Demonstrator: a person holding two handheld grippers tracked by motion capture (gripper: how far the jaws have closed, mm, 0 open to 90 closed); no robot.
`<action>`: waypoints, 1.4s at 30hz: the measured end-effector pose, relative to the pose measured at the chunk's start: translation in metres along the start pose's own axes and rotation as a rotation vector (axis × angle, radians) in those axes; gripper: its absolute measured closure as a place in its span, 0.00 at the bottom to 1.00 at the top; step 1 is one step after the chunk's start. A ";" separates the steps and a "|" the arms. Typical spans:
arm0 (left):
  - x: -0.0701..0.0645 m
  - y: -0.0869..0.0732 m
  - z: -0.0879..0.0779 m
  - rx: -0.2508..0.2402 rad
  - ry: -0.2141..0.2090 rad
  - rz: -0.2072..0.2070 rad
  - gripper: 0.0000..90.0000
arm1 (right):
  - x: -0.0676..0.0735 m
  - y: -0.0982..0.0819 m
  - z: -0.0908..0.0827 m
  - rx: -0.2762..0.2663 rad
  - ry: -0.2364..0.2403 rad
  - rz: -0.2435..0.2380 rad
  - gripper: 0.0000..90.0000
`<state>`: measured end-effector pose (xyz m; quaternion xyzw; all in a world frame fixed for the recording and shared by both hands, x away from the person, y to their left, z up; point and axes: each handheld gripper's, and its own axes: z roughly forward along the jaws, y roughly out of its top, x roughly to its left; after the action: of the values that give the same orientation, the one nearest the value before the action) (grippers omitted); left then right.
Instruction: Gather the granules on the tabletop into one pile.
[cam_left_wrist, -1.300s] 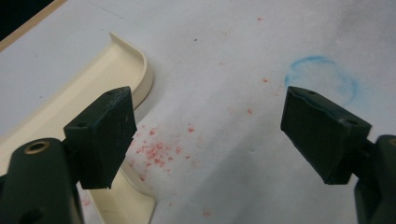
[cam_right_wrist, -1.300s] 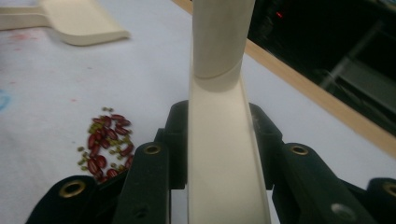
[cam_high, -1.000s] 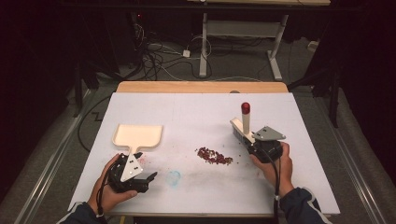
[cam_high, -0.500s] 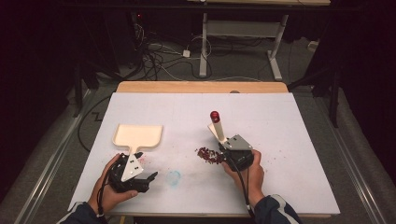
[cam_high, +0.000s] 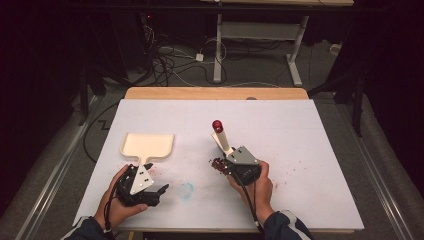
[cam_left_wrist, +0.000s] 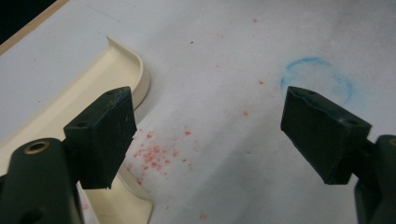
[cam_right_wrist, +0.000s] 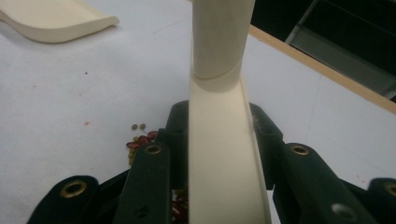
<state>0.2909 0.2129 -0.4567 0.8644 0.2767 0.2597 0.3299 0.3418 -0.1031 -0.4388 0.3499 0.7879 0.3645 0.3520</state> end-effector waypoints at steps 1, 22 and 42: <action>0.000 0.000 0.000 0.001 0.000 0.000 0.20 | -0.003 0.000 -0.002 -0.006 -0.002 0.008 0.75; 0.003 -0.002 -0.002 0.010 0.021 -0.014 0.20 | -0.056 -0.030 -0.074 -0.151 0.651 -0.131 0.75; 0.005 -0.002 0.003 0.024 0.015 -0.022 0.20 | -0.067 -0.024 0.012 -0.165 0.846 -0.225 0.75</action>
<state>0.2951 0.2160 -0.4586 0.8633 0.2915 0.2590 0.3203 0.3781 -0.1647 -0.4440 0.0527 0.8640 0.4969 0.0627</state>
